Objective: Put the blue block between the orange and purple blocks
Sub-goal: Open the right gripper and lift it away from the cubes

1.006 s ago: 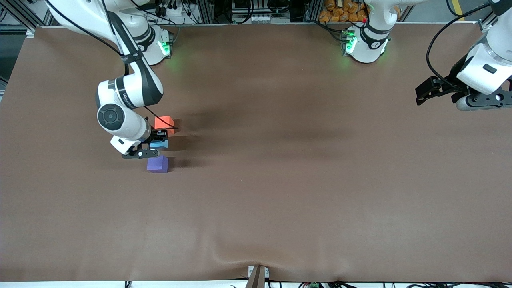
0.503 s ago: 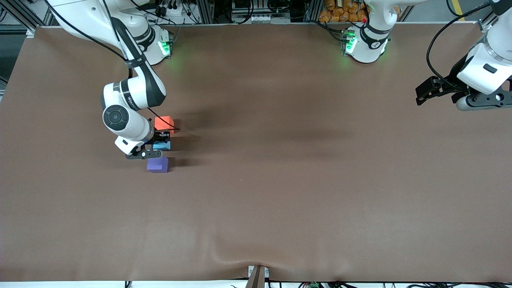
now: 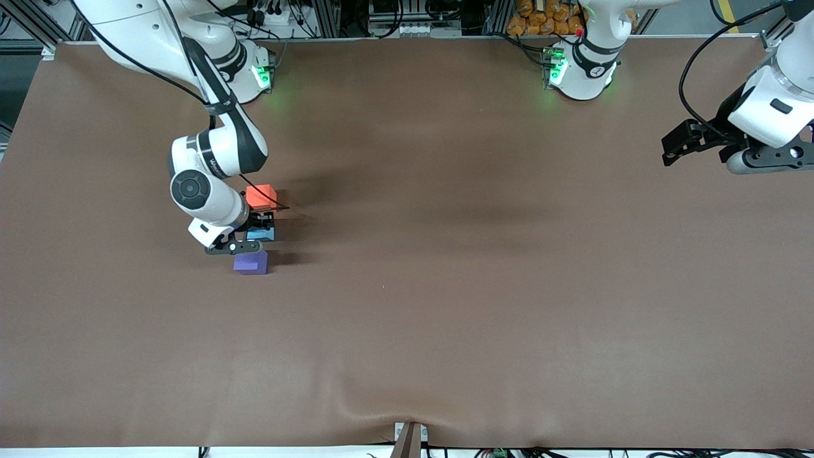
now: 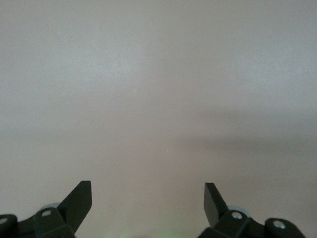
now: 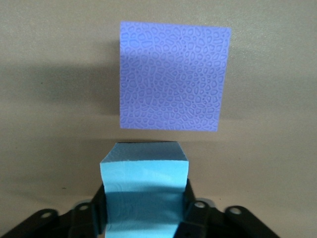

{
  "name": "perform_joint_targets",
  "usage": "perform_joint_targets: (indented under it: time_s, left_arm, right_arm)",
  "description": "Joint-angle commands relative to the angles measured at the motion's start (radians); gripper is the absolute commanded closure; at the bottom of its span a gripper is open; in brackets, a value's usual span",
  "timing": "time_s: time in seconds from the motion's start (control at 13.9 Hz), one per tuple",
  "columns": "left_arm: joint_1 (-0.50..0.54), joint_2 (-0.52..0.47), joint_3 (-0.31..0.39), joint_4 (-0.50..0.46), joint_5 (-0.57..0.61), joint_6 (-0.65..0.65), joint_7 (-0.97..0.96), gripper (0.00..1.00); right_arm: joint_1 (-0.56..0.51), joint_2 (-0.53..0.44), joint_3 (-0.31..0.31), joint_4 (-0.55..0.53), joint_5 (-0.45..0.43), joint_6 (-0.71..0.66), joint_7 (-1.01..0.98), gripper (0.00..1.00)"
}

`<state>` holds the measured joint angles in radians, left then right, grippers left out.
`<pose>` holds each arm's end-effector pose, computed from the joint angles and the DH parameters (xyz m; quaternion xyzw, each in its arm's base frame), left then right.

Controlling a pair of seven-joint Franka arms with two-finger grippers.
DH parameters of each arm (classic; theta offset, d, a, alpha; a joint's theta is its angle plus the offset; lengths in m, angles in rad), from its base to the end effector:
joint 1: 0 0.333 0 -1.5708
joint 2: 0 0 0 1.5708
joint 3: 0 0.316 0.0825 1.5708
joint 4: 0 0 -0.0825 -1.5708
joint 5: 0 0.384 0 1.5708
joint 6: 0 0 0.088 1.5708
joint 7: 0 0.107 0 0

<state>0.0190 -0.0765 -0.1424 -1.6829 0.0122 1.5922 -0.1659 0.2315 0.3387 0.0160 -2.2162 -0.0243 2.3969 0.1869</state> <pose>0.5273 -0.0670 0.6145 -0.9997 -0.0213 0.0057 0.0125 0.5179 0.1308 0.2100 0.9961 0.0395 -0.0760 0.0217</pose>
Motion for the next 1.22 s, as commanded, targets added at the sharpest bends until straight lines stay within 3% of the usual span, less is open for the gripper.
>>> perform_joint_targets:
  time_s: [0.0, 0.36, 0.86, 1.15]
  left_arm:
    - [0.006, -0.016, -0.002, -0.004, -0.015, -0.012, 0.022, 0.00]
    - [0.006, -0.020, -0.002, -0.009, -0.047, -0.012, 0.022, 0.00]
    - [0.004, -0.014, -0.002, 0.017, -0.032, -0.023, 0.020, 0.00]
    - [0.009, -0.006, 0.001, 0.049, -0.011, -0.046, 0.035, 0.00]
  right_arm:
    - [-0.015, -0.026, 0.012, -0.016, 0.007, 0.002, -0.017, 0.00]
    - [-0.018, -0.139, 0.012, 0.019, 0.007, -0.126, -0.014, 0.00]
    - [-0.076, -0.199, 0.012, 0.378, 0.015, -0.542, -0.017, 0.00]
    - [-0.179, -0.312, 0.009, 0.405, 0.078, -0.616, -0.131, 0.00]
